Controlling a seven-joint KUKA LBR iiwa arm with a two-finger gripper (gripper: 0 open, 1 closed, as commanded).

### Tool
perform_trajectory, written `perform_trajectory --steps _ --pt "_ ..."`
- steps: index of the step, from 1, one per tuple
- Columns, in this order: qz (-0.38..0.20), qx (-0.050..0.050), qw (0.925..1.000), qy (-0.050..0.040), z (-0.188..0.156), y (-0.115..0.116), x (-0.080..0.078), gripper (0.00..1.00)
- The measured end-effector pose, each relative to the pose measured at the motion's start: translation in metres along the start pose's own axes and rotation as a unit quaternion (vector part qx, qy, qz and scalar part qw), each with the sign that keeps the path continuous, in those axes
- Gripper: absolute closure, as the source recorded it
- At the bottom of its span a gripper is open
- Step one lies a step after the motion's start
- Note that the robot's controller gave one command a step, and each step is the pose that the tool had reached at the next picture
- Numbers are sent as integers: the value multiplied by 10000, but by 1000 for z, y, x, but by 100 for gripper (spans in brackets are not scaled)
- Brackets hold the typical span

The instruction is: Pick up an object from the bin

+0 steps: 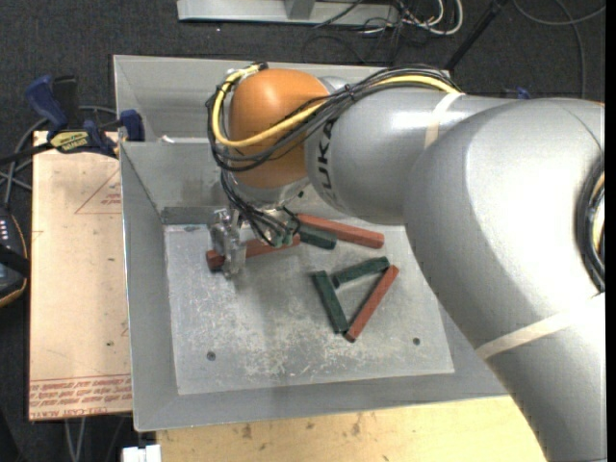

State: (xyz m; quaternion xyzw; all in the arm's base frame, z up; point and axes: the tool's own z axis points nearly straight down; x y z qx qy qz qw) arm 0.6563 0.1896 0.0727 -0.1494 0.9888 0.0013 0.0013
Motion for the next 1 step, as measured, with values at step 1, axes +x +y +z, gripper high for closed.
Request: perform_trajectory --steps 1 --pt "-725 9 9974 -45 -144 20 10 100"
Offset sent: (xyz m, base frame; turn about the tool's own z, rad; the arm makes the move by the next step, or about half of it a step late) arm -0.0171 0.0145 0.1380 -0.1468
